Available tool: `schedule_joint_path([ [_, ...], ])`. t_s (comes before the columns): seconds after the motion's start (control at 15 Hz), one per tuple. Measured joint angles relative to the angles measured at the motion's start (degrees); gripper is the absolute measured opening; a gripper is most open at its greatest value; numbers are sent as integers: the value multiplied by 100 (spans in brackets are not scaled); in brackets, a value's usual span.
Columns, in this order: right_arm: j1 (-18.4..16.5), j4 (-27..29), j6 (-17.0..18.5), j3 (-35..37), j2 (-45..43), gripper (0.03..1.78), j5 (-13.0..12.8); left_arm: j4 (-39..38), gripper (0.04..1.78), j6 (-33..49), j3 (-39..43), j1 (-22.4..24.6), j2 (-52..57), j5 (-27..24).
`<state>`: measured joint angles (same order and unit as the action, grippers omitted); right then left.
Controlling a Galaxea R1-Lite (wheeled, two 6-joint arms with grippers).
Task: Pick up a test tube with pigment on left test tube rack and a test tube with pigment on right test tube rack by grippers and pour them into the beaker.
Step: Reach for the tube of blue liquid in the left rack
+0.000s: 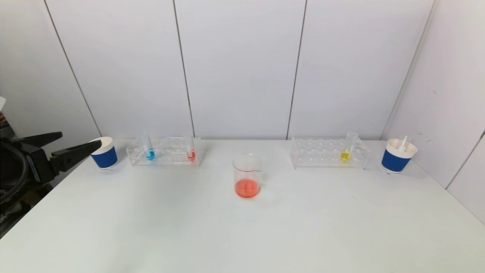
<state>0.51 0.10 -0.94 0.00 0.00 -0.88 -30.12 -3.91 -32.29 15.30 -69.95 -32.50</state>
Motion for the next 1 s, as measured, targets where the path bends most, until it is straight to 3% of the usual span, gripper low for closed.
schedule_joint_path([
  [0.4,0,0,0,0,0,177,2,-502,176,-322,-196,206,-1006,-252],
  [0.67,0,0,0,0,0,177,0,-1178,176,-438,-201,363,-1704,-831],
  [1.0,0,0,0,0,0,177,0,-1414,176,-1011,-232,512,-2452,-958],
])
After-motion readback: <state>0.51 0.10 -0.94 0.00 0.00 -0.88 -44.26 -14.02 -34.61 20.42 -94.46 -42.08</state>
